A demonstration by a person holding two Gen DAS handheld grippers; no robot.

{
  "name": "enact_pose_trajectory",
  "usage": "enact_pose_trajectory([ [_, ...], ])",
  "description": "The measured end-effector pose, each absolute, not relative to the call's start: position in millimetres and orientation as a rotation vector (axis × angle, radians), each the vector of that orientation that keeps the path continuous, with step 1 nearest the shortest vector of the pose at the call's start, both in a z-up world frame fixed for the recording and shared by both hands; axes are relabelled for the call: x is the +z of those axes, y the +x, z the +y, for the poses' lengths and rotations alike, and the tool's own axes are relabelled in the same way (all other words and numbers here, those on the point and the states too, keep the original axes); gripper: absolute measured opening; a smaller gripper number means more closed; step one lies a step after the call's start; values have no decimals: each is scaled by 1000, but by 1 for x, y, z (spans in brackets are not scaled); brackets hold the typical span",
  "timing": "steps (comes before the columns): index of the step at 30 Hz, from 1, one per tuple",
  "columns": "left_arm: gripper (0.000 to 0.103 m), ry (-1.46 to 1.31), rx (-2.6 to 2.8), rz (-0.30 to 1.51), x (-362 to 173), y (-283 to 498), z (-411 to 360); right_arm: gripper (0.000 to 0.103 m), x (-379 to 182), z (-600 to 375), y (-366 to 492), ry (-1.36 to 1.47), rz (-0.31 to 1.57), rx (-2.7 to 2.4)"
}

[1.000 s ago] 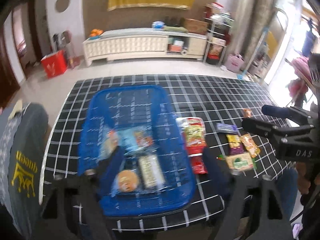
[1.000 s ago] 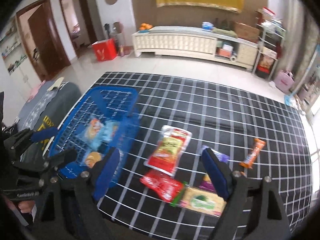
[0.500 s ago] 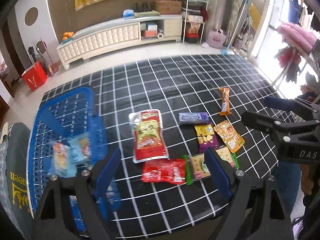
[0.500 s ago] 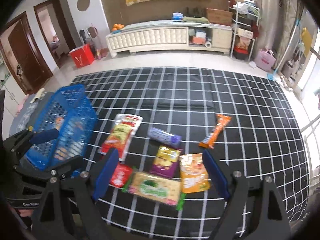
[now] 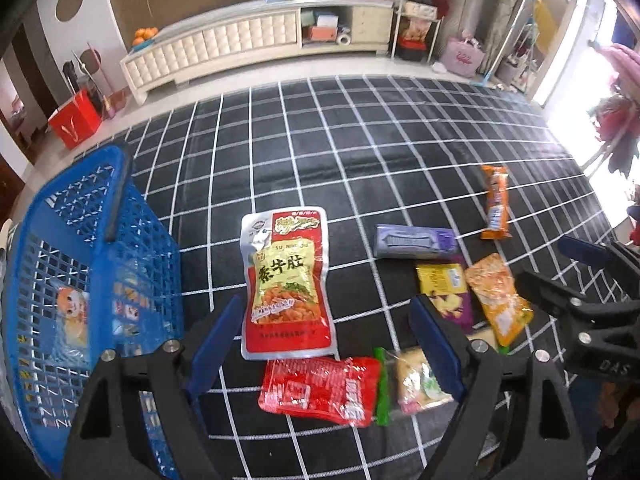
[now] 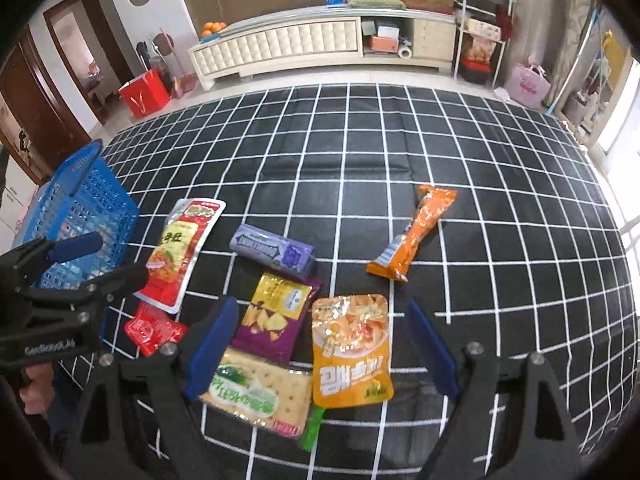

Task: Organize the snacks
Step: 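Move both open tools back toward the remaining snacks, then grasp the red-yellow spicy snack bag with the left tool while the right grasps the red packet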

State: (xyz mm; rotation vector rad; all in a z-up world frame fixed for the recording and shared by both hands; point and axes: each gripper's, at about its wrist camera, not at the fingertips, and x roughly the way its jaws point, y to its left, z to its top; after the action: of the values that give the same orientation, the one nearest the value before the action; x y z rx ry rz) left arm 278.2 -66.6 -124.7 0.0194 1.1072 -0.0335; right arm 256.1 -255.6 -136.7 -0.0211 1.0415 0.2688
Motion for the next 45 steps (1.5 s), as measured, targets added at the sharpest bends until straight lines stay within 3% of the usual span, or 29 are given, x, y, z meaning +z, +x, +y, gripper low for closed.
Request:
enact_pose_trajectory([
  [19,82,91,91,1253,-205,327,-44,88,-159,-260,280,38,1025,320],
  [25,39,36,26,1245,-204,326,-46,88,-162,-265,282,59,1045,303],
  [29,33,84,27,1235,-202,321,-59,88,-162,-264,279,60,1051,297],
  [45,33,98,-11,915,-74,243,-64,88,-117,-217,253,-24,979,371],
])
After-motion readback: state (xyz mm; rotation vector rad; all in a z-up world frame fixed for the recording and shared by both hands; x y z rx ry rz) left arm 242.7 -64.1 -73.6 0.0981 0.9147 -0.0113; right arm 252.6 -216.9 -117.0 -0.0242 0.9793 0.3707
